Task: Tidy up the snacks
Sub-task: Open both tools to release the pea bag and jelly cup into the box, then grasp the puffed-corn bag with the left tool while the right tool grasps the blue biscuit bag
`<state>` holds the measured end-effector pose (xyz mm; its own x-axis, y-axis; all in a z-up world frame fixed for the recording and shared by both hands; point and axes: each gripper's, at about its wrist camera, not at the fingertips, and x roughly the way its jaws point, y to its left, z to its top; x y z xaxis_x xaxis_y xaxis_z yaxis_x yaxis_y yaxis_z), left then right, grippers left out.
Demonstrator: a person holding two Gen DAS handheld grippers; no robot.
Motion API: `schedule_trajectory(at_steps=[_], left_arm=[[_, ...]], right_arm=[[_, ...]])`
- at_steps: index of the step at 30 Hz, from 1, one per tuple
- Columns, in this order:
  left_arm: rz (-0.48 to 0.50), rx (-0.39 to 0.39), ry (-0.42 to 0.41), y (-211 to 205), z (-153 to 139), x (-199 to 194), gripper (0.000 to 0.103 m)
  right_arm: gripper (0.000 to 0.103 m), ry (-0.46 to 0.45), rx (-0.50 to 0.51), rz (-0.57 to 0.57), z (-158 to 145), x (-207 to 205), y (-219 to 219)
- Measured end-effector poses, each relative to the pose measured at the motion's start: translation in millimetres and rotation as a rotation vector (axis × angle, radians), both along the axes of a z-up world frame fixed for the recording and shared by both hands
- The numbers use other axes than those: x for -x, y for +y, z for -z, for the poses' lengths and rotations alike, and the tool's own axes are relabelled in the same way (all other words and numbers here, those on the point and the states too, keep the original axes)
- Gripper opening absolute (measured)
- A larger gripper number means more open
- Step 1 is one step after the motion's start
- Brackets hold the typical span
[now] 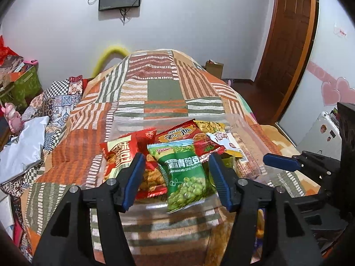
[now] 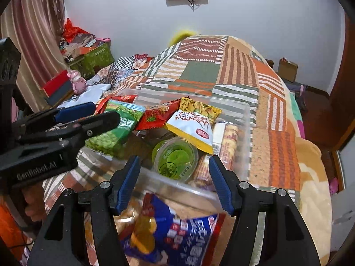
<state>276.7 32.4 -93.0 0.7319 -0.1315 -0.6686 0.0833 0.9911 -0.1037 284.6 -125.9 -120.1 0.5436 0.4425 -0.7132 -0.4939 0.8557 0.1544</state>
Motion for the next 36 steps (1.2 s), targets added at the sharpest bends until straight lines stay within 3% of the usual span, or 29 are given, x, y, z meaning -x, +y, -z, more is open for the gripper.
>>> schedule_trajectory(at_steps=[8, 14, 21, 25, 30, 36], left_arm=[[-0.001, -0.018, -0.009, -1.3, -8.3, 32.8, 0.067], [0.01, -0.027, 0.02, -4.5, 0.4, 56.2, 0.07], [0.012, -0.02, 0.077, -5.1, 20.4, 74.4, 0.071], [0.007, -0.004, 0.098, -3.8, 29.2, 80.7, 0.071], [0.019, 0.012, 0.124, -8.8, 38.4, 84.7, 0.071], [0.063, 0.02, 0.151, -26.8, 46.7, 87.7, 0.071]], right_arm=[[0.07, -0.012, -0.032, 0.042, -8.7, 18.4, -22.9], [0.08, 0.029, -0.031, 0.063, 7.1, 28.6, -29.8], [0.08, 0.124, -0.033, 0.042, 32.4, 31.3, -15.6], [0.08, 0.125, 0.018, 0.048, 42.0, 33.7, -10.0], [0.08, 0.156, -0.009, 0.059, 47.4, 32.7, -22.8], [0.08, 0.131, 0.053, 0.062, 50.7, 41.0, -29.9]])
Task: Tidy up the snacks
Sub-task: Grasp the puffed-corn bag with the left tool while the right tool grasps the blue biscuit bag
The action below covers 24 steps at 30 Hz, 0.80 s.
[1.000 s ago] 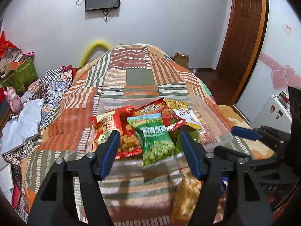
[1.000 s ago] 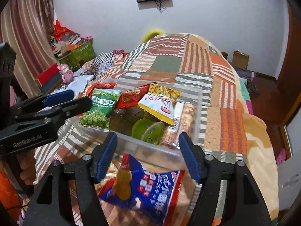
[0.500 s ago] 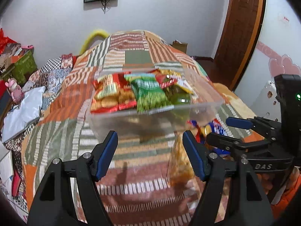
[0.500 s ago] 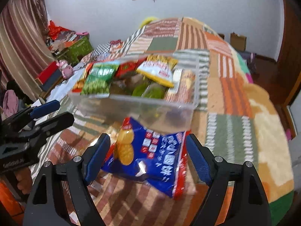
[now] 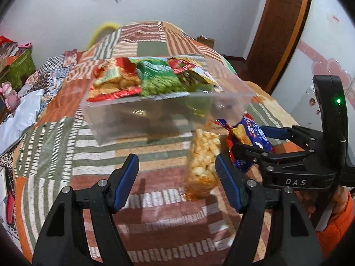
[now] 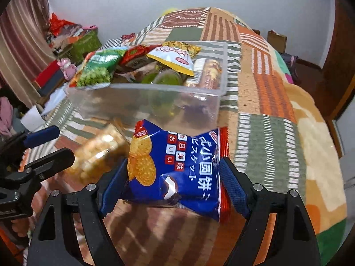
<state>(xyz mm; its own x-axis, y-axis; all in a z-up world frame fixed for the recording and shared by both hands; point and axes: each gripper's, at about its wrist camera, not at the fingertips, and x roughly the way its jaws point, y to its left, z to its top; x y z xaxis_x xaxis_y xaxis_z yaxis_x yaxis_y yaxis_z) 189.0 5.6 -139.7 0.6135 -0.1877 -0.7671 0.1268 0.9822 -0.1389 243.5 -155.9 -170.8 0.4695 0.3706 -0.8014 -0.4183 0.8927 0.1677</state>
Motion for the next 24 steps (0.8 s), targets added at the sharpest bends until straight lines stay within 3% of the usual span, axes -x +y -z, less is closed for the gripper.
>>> schedule_trajectory(at_steps=[10, 15, 17, 24], left_arm=[[0.054, -0.002, 0.058, -25.5, 18.4, -18.0, 0.07], [0.06, 0.018, 0.076, -28.8, 24.2, -28.2, 0.052], [0.059, 0.024, 0.083, -29.1, 26.7, -30.3, 0.038], [0.037, 0.061, 0.075, -21.3, 29.3, -30.3, 0.037]], right_arm=[[0.081, 0.002, -0.013, 0.022, 0.1, -1.6, -18.4], [0.087, 0.001, -0.004, 0.017, 2.7, -8.6, -15.8], [0.089, 0.001, -0.001, 0.019, 3.4, -10.8, -13.9], [0.103, 0.022, 0.019, 0.036, 11.4, -23.2, -10.3]])
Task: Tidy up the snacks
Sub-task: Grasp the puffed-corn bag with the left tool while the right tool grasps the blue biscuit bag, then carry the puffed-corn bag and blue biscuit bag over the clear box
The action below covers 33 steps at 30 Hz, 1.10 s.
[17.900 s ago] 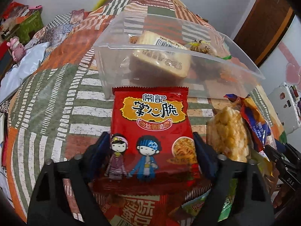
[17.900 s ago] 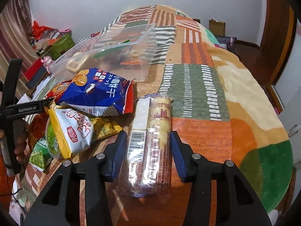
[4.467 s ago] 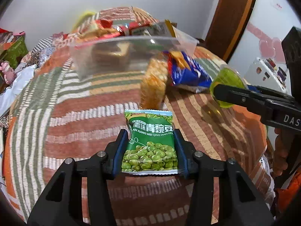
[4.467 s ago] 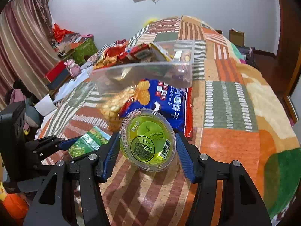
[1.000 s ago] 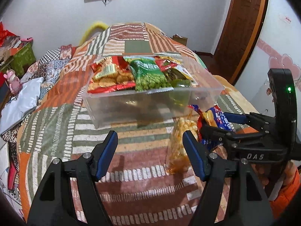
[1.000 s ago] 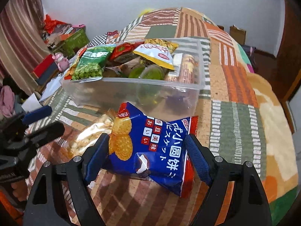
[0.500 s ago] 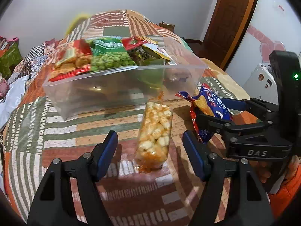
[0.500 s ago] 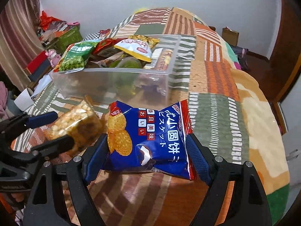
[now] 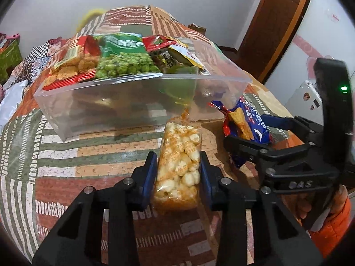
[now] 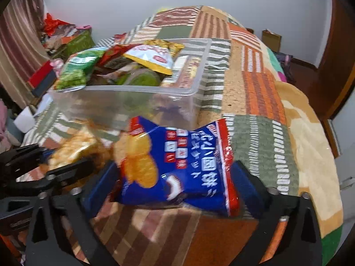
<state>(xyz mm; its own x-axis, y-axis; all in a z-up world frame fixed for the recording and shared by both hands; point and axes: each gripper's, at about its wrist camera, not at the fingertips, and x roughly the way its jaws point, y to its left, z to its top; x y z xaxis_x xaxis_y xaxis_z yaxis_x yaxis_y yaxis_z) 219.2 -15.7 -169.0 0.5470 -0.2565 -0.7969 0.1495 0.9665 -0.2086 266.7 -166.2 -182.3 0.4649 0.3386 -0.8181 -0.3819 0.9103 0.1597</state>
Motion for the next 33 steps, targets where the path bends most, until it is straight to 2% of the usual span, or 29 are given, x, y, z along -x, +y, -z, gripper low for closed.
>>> schedule_trajectory(at_steps=[4, 9, 12, 17, 24, 33], left_arm=[[-0.019, -0.001, -0.011, 4.9, -2.0, 5.1, 0.036], [-0.043, -0.002, -0.031, 10.5, -8.1, 15.2, 0.036], [-0.056, 0.0, -0.06, 13.4, -17.1, 24.3, 0.036], [-0.072, 0.011, -0.115, 20.8, -38.1, 40.8, 0.036], [-0.127, 0.038, -0.181, 42.1, -70.8, 44.5, 0.036], [-0.187, 0.011, -0.233, 63.9, -94.6, 17.0, 0.036]], right_arm=[[0.103, 0.059, -0.053, 0.003, 10.3, -7.9, -5.0], [0.081, 0.027, -0.075, 0.003, 0.8, 1.3, -8.2], [0.076, 0.002, -0.058, 0.009, -3.6, 8.9, -8.1], [0.074, -0.021, -0.093, 0.01, -14.8, 21.0, -12.1], [0.074, -0.113, -0.131, 0.004, -52.3, 33.3, -13.8], [0.074, -0.206, -0.154, -0.004, -80.9, 13.8, -0.1]])
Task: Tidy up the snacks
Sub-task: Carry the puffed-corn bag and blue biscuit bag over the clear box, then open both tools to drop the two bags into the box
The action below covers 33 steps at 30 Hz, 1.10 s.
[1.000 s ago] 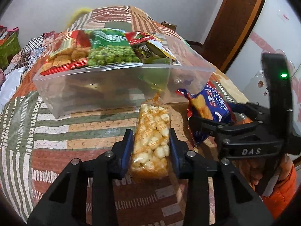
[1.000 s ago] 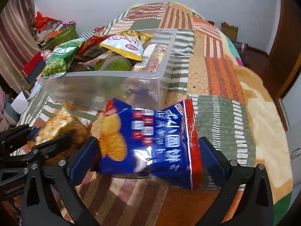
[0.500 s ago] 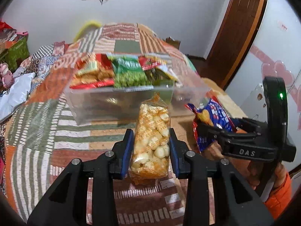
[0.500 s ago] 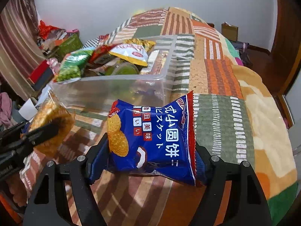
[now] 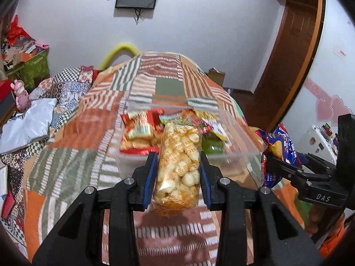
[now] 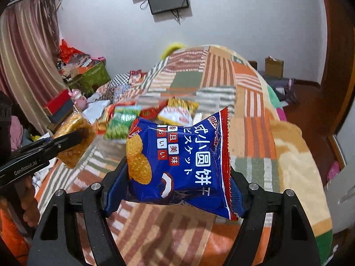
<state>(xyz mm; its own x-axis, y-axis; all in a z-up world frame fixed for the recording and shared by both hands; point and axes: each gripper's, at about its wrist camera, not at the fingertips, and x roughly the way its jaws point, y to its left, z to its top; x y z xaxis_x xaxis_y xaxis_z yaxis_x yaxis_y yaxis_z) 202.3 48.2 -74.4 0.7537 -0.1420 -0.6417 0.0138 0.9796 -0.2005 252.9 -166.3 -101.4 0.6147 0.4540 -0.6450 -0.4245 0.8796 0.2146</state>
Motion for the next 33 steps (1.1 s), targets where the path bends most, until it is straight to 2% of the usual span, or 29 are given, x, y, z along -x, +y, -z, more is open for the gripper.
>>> schedule_trajectory(at_steps=[9, 19, 25, 33], left_arm=[[-0.02, -0.004, -0.022, 9.4, -12.1, -36.9, 0.036], [-0.004, -0.06, -0.023, -0.9, -8.2, -88.7, 0.036], [0.003, -0.089, 0.008, -6.2, 6.9, -119.7, 0.035], [0.037, -0.102, 0.073, -15.3, 38.4, -141.1, 0.033]], right_arm=[[0.074, -0.02, -0.002, -0.011, -3.8, -33.4, 24.6], [0.074, -0.006, 0.008, -0.036, 5.4, -58.9, 50.5], [0.074, 0.019, 0.035, -0.043, 21.0, -70.5, 59.8], [0.075, 0.028, 0.072, -0.05, 34.9, -75.4, 65.0]])
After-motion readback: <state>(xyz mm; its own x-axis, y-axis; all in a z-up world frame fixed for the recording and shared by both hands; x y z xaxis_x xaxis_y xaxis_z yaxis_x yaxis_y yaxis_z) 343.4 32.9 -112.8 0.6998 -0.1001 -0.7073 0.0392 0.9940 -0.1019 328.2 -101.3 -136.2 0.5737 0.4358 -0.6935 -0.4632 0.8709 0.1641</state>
